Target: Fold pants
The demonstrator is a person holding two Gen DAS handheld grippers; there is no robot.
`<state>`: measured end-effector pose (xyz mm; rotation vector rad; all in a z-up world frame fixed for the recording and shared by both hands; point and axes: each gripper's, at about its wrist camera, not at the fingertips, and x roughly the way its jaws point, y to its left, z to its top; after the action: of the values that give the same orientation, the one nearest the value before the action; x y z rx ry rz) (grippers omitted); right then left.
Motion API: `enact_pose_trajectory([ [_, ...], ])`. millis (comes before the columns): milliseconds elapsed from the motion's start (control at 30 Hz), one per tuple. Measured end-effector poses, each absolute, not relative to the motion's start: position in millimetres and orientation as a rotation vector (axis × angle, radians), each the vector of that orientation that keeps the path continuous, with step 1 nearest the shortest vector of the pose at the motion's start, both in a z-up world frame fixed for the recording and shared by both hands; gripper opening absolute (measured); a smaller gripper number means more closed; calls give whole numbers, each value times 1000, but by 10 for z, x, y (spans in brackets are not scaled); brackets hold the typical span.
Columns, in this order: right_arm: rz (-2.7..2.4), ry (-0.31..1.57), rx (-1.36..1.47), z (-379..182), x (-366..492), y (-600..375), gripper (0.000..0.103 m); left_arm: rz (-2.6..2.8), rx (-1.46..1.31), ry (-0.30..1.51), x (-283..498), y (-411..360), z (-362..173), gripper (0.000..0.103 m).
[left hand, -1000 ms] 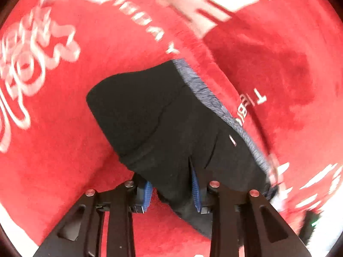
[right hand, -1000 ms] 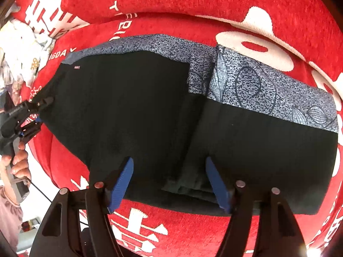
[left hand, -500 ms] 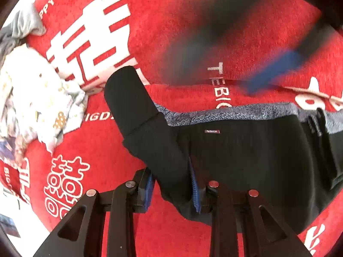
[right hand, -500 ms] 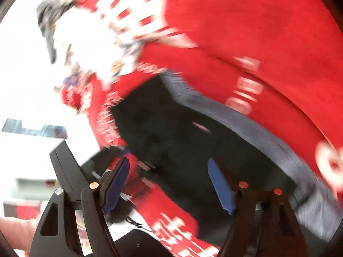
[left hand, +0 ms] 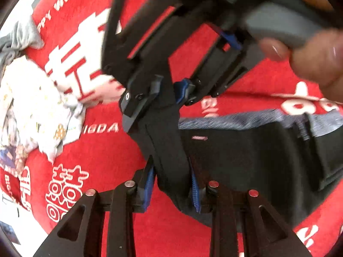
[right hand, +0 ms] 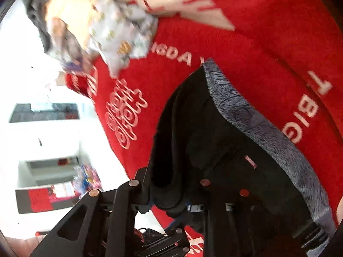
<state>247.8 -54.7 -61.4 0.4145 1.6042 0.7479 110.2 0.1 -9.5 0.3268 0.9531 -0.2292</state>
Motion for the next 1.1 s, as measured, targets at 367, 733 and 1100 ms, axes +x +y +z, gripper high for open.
enact_pose_trajectory([
  [367,673,1294,685,301,1753,-1939,23,-455,328,846,808,-863,706,31],
  [733,402,1128,895,341,627,-3573,23,-748,479,858,191,-2267,634,31],
  [1100,140,1168,1141,-743,-334,-4596,23,-854,680,986,-460,-3104,-229,31],
])
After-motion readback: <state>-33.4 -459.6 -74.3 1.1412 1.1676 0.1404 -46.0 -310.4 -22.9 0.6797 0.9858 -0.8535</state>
